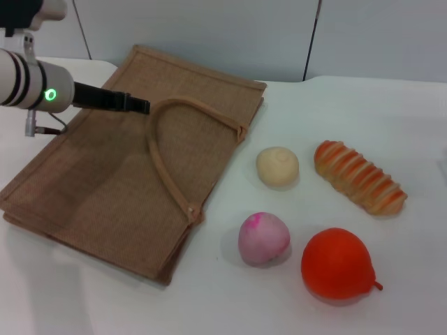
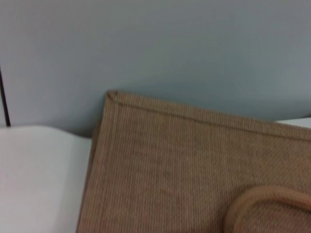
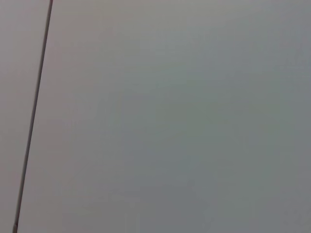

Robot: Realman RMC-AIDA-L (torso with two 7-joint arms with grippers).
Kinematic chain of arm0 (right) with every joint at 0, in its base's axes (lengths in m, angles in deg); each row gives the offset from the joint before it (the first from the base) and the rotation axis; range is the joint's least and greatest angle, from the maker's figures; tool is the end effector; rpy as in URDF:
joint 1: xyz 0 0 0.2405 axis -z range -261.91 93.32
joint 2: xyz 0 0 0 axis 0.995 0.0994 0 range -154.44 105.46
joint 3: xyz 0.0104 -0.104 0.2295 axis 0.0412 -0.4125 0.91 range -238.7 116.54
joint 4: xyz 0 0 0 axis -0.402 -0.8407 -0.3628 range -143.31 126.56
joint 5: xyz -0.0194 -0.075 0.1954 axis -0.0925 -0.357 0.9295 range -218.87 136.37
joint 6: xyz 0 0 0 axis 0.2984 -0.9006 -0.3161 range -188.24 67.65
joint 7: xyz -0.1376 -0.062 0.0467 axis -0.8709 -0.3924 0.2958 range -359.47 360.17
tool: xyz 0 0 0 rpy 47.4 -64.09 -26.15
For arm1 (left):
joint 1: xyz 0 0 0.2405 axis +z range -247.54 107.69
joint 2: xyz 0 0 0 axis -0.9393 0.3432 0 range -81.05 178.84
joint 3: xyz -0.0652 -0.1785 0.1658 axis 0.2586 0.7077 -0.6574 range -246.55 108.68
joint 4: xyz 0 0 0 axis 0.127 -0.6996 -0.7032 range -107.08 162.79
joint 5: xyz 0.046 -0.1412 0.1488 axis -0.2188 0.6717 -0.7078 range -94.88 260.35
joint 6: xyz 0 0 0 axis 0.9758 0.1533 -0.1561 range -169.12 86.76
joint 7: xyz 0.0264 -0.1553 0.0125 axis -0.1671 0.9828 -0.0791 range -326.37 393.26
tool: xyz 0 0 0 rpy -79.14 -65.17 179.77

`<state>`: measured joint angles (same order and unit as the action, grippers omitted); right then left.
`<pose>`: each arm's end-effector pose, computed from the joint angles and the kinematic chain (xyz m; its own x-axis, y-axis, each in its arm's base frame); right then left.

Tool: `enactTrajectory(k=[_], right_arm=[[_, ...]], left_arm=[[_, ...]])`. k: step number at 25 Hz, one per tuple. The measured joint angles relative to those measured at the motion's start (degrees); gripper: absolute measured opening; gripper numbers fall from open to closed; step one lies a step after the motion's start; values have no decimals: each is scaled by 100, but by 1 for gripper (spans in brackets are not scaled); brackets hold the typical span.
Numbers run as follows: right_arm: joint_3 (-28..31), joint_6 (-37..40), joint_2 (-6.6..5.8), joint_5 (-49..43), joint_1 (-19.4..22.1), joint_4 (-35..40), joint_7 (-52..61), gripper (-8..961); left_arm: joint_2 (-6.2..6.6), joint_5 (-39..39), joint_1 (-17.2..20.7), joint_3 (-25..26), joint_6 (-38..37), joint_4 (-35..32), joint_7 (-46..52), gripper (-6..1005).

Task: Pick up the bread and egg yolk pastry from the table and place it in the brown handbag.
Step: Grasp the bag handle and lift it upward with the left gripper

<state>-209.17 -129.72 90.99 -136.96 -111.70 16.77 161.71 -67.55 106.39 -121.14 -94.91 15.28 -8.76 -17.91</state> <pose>0.2905 0.3664 0.0047 0.7862 0.1565 -0.5978 -0.6120 0.0636 -0.7883 -0.2650 0.4619 0.0340 0.5250 0.7451 0.4114 0.8122 -0.2939 -0.5040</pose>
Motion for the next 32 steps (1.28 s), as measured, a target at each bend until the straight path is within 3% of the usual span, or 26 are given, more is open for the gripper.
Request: enactTrajectory(k=[11,32], right_arm=[[0,0,0,0,-1,13,0,891],[9,0,9,0,-60,25,0,891]], left_arm=[[-19,55,-271,-320,-861,644,-238,703],[-18,-18,-461,-329,-1397,1254,-514,644]])
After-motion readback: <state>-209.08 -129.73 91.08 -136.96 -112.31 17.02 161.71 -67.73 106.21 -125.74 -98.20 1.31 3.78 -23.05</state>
